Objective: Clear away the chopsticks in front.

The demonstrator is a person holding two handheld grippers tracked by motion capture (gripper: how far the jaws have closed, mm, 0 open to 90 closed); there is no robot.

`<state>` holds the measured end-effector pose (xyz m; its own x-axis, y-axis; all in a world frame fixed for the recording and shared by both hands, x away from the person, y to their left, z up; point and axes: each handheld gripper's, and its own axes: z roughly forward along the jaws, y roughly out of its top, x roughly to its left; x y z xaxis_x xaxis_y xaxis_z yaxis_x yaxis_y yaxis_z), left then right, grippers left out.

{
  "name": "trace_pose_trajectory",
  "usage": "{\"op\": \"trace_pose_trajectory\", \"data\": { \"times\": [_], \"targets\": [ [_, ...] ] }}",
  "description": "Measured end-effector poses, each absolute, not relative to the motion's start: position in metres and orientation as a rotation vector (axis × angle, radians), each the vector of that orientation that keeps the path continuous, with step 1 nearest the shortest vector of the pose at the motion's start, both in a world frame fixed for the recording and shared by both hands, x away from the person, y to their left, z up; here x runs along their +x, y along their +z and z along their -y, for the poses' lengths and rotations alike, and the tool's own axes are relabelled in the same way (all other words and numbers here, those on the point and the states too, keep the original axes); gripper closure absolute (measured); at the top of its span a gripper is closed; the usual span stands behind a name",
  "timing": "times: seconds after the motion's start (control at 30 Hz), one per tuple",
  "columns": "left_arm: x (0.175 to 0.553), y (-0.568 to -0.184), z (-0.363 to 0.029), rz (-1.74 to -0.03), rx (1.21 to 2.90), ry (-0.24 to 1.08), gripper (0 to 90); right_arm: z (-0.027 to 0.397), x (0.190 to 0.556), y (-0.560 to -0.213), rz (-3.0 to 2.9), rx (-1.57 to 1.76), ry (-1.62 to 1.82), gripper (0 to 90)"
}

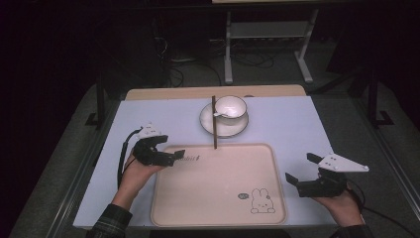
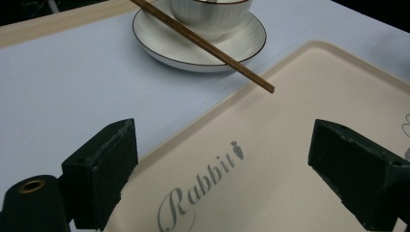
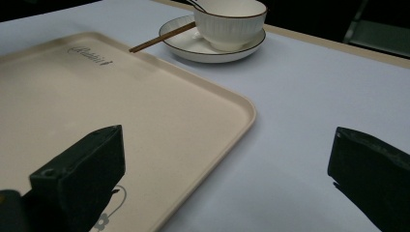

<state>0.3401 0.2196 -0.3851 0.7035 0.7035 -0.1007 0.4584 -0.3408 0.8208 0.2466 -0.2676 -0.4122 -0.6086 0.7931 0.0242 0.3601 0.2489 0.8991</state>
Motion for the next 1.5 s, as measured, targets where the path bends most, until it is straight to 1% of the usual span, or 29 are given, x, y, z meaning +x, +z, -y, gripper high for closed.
{"op": "trace_pose_trajectory", "data": {
  "times": [0.23,0.47,0.53,0.73,1.03,1.17,1.27,1.33,1.5],
  "targets": [
    [0.355,-0.381,-0.204,-0.882,1.999,0.321,9.8,0.268,0.246,-0.412,-2.089,1.048,1.324,0.0],
    [0.379,-0.379,-0.177,-0.89,2.028,0.309,10.0,0.268,0.247,-0.412,-2.089,1.05,1.325,0.0],
    [0.385,-0.379,-0.17,-0.888,2.036,0.304,12.8,0.269,0.247,-0.412,-2.09,1.049,1.327,0.0],
    [0.402,-0.382,-0.15,-0.903,2.079,0.288,14.3,0.269,0.246,-0.413,-2.09,1.053,1.331,0.0],
    [0.428,-0.391,-0.122,-0.935,2.127,0.262,23.7,0.269,0.246,-0.412,-2.088,1.056,1.334,0.0],
    [0.439,-0.398,-0.112,-0.963,2.144,0.252,29.5,0.27,0.246,-0.413,-2.087,1.057,1.338,0.0],
    [0.445,-0.404,-0.107,-0.977,2.166,0.253,32.8,0.271,0.245,-0.413,-2.087,1.055,1.339,0.0],
    [0.449,-0.406,-0.104,-0.978,2.175,0.257,36.6,0.271,0.245,-0.413,-2.086,1.057,1.341,0.0],
    [0.456,-0.411,-0.098,-1.004,2.203,0.256,41.3,0.272,0.245,-0.413,-2.087,1.058,1.343,0.0]
  ]
}}
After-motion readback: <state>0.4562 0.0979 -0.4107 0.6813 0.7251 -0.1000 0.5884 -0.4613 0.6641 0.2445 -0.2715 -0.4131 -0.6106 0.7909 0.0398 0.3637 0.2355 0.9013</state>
